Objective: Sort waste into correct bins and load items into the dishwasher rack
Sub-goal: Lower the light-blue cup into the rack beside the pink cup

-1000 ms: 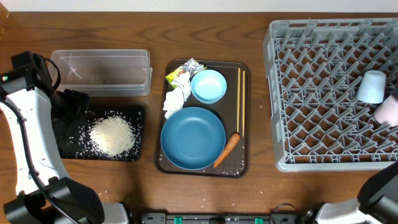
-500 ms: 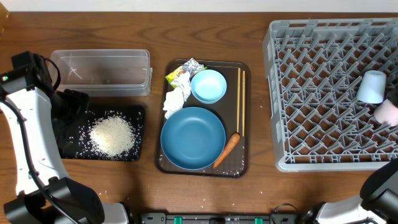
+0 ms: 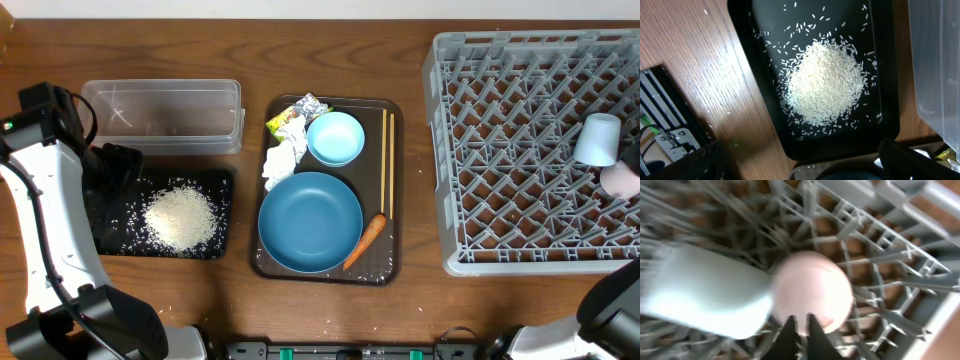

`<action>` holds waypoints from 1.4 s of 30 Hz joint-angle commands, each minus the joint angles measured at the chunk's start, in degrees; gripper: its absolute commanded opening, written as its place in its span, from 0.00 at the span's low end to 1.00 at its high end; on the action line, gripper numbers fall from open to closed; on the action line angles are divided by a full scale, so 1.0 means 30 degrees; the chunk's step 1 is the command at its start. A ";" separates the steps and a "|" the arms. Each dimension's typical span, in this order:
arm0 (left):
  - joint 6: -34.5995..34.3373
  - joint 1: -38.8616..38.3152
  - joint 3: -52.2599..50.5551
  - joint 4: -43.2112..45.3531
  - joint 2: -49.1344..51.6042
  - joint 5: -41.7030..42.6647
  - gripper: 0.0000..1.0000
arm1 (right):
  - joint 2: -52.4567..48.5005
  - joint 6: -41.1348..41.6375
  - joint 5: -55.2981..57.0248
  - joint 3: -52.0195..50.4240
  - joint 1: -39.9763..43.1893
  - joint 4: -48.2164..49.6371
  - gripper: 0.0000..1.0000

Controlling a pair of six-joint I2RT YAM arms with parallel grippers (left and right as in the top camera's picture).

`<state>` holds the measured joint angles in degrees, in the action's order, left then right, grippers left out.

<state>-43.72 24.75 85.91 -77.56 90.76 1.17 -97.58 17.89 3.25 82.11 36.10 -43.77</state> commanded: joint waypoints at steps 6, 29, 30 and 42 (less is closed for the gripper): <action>-0.0175 0.0066 0.0168 -0.0058 0.0182 -0.0102 0.99 | 0.2361 0.0168 -0.5020 0.1719 -0.1129 0.2047 0.39; -0.0175 0.0066 0.0168 -0.0058 0.0182 -0.0102 0.99 | -0.2747 -0.0015 0.0182 0.1719 -0.4175 0.2900 0.18; -0.0175 0.0066 0.0168 -0.0058 0.0182 -0.0102 0.99 | -0.2776 -0.0051 0.0291 0.1719 -0.4160 0.2856 0.18; -0.0175 0.0066 0.0168 -0.0058 0.0182 -0.0102 0.99 | -0.2878 -0.0641 0.1188 0.1719 -0.4131 0.2069 0.18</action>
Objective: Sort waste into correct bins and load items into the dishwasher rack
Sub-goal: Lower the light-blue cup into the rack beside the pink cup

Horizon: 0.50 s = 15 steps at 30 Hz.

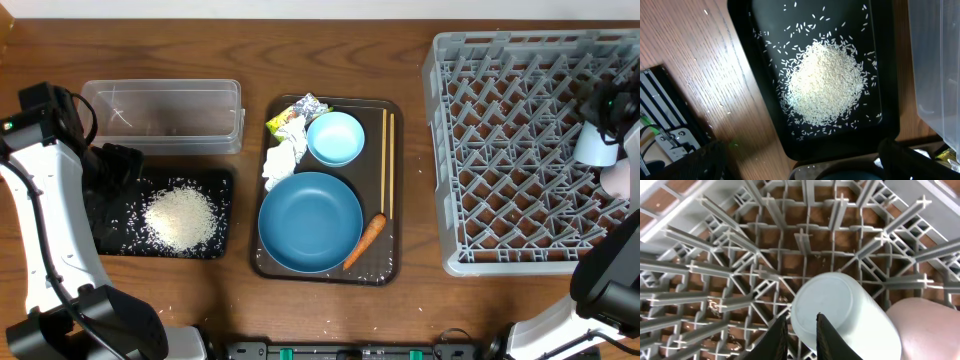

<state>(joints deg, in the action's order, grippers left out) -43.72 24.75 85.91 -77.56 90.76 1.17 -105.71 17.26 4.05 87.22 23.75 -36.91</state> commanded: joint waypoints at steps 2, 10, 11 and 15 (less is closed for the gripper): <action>-0.0175 0.0066 0.0168 -0.0058 0.0182 -0.0102 0.99 | -0.0168 -0.0823 0.1494 0.0007 -0.0015 -0.0466 0.18; -0.0175 0.0066 0.0168 -0.0058 0.0182 -0.0102 0.99 | -0.0146 -0.1559 0.2244 0.0029 -0.0007 -0.1297 0.17; -0.0175 0.0066 0.0168 -0.0058 0.0182 -0.0102 0.99 | -0.0109 -0.1559 0.2251 0.0036 -0.0007 -0.1399 0.16; -0.0175 0.0066 0.0168 -0.0051 0.0182 -0.0102 0.99 | 0.0503 -0.1552 0.2601 0.0051 -0.0007 -0.1508 0.15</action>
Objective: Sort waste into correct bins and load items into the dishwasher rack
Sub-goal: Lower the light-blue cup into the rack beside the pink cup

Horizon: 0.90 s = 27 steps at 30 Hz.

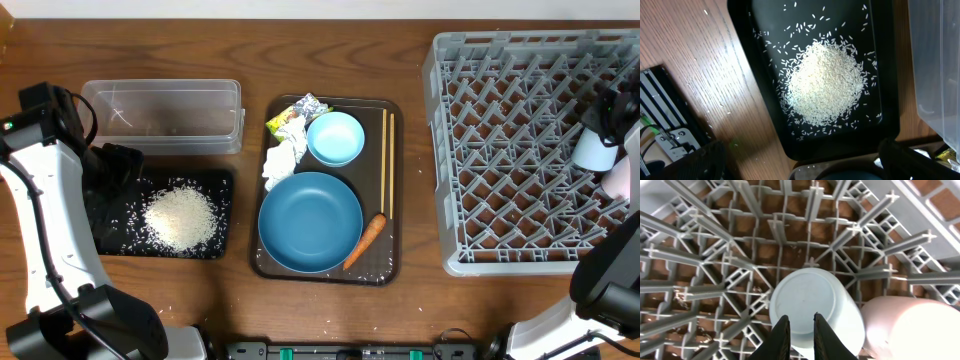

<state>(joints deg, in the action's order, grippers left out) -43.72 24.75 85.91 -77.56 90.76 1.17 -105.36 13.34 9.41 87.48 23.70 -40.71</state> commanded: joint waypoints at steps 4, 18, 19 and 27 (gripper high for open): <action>-0.0175 0.0066 0.0168 -0.0058 0.0182 -0.0102 0.99 | 0.1596 -0.0233 0.0867 -0.0036 0.0007 -0.0240 0.17; -0.0175 0.0066 0.0168 -0.0058 0.0182 -0.0102 0.99 | 0.3774 -0.0175 -0.0270 -0.0058 0.0291 -0.0328 0.22; -0.0175 0.0066 0.0168 -0.0058 0.0182 -0.0102 0.99 | 0.3577 -0.0182 -0.0568 -0.0058 0.0284 -0.0284 0.21; -0.0175 0.0066 0.0168 -0.0058 0.0182 -0.0102 0.99 | 0.1333 -0.0182 -0.1290 -0.0058 0.0284 -0.0095 0.13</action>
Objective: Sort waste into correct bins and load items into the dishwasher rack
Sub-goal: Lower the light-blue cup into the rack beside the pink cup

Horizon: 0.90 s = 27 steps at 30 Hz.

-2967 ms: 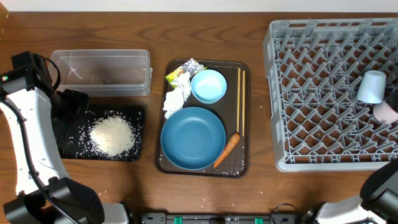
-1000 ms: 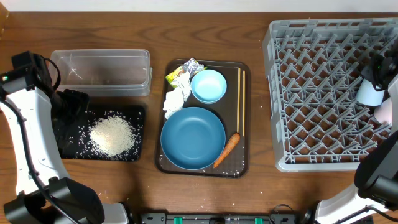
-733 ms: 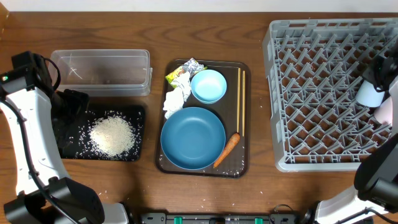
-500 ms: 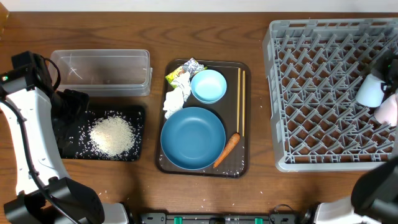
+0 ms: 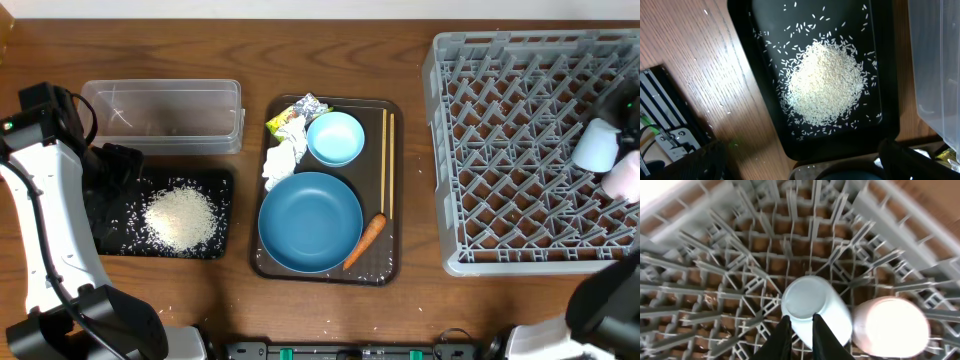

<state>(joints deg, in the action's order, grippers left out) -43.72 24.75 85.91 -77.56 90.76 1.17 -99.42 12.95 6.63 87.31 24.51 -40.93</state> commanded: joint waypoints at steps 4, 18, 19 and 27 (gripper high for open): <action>-0.0175 0.0066 0.0168 -0.0058 0.0182 -0.0102 0.99 | -0.1362 -0.0051 -0.0372 0.0000 0.0022 -0.0007 0.11; -0.0175 0.0066 0.0168 -0.0058 0.0182 -0.0102 0.99 | -0.1588 -0.0284 -0.0284 0.0000 0.0058 -0.0299 0.04; -0.0175 0.0066 0.0168 -0.0051 0.0182 -0.0102 0.99 | -0.1588 -0.0284 -0.0277 0.0000 0.0058 -0.0372 0.04; -0.0175 0.0066 0.0168 -0.0058 0.0182 -0.0102 0.99 | -0.1588 -0.0291 0.1355 -0.0007 0.0124 -0.1064 0.02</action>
<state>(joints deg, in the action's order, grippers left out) -43.72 24.75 85.91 -77.56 90.76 1.17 -103.88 12.73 7.64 87.26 24.51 -43.66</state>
